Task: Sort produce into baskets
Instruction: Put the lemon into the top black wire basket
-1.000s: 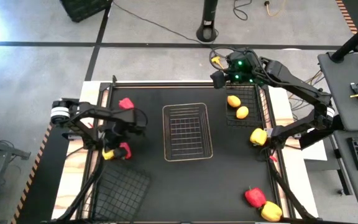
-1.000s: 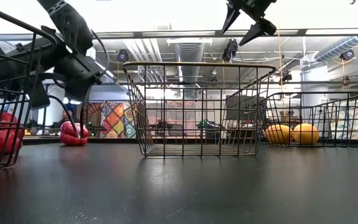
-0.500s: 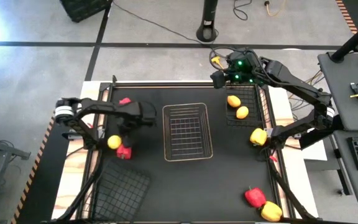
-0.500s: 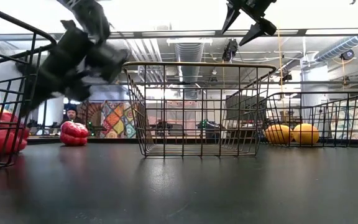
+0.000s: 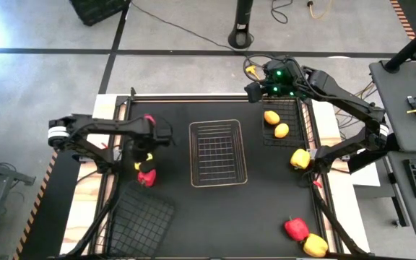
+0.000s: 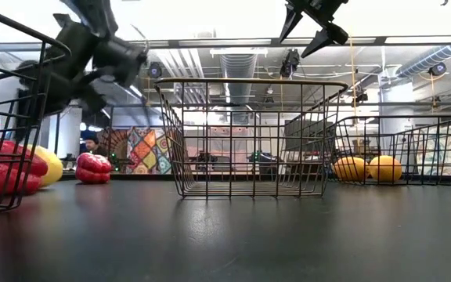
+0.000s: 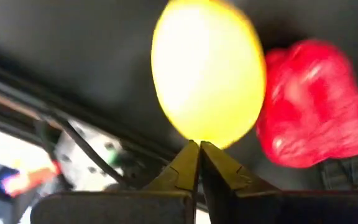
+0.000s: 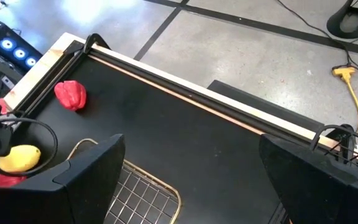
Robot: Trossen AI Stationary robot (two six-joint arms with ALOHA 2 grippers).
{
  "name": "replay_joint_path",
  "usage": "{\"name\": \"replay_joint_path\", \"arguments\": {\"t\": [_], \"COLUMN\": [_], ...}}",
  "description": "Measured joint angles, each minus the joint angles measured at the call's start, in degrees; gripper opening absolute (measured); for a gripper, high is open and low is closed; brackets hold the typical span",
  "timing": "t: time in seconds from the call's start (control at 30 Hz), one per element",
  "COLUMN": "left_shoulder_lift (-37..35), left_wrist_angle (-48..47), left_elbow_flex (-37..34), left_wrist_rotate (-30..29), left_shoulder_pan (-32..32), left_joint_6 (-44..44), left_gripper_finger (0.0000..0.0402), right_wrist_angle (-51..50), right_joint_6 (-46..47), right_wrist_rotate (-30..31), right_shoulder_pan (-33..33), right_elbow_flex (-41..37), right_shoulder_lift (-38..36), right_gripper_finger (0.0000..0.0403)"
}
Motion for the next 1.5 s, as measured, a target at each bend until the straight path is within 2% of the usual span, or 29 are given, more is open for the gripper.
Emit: {"name": "replay_joint_path", "arguments": {"t": [0.2, 0.33, 0.6, 0.73, 0.83, 1.0, 1.3, 1.5], "left_shoulder_lift": [0.7, 1.7, 4.6, 6.6, 7.8, 9.8, 10.6, 14.4], "left_wrist_angle": [2.8, 6.4, 24.5, 28.1, 30.8, 29.7, 28.0, 17.5], "left_elbow_flex": [-1.9, -1.7, -0.6, 3.6, 7.1, 12.6, 19.6, 22.1], "left_wrist_rotate": [5.0, 4.8, 0.1, -8.0, -8.9, -8.6, -5.7, -5.8], "left_shoulder_pan": [-0.7, -0.4, 6.2, 10.8, 13.9, 18.4, 21.3, 24.4], "left_joint_6": [-0.3, 0.6, 1.4, 5.3, 9.2, 15.3, 15.6, 15.6], "left_gripper_finger": [0.0000, 0.0000, 0.0000, 0.0000, 0.0000, 0.0000, 0.0000, 0.0000], "right_wrist_angle": [0.0, 0.0, 0.0, 0.0, 0.0, -0.1, -0.3, -0.1], "right_joint_6": [0.7, 1.3, 3.0, 3.2, 4.1, 4.7, 1.0, 0.9], "right_wrist_rotate": [0.0, 0.0, -0.4, -1.2, -2.5, -5.1, -6.0, -5.9], "right_shoulder_pan": [0.0, 0.0, 0.0, 0.0, 0.0, 0.5, 4.1, 4.6], "right_elbow_flex": [0.0, 0.0, 0.0, 0.0, 0.0, 0.0, -1.9, -2.7], "right_shoulder_lift": [0.0, 0.0, 0.0, 0.0, 0.0, 0.0, 2.7, 7.7], "right_gripper_finger": [0.0363, 0.0363, 0.0363, 0.0363, 0.0363, 0.0363, 0.0363, 0.0363]}}
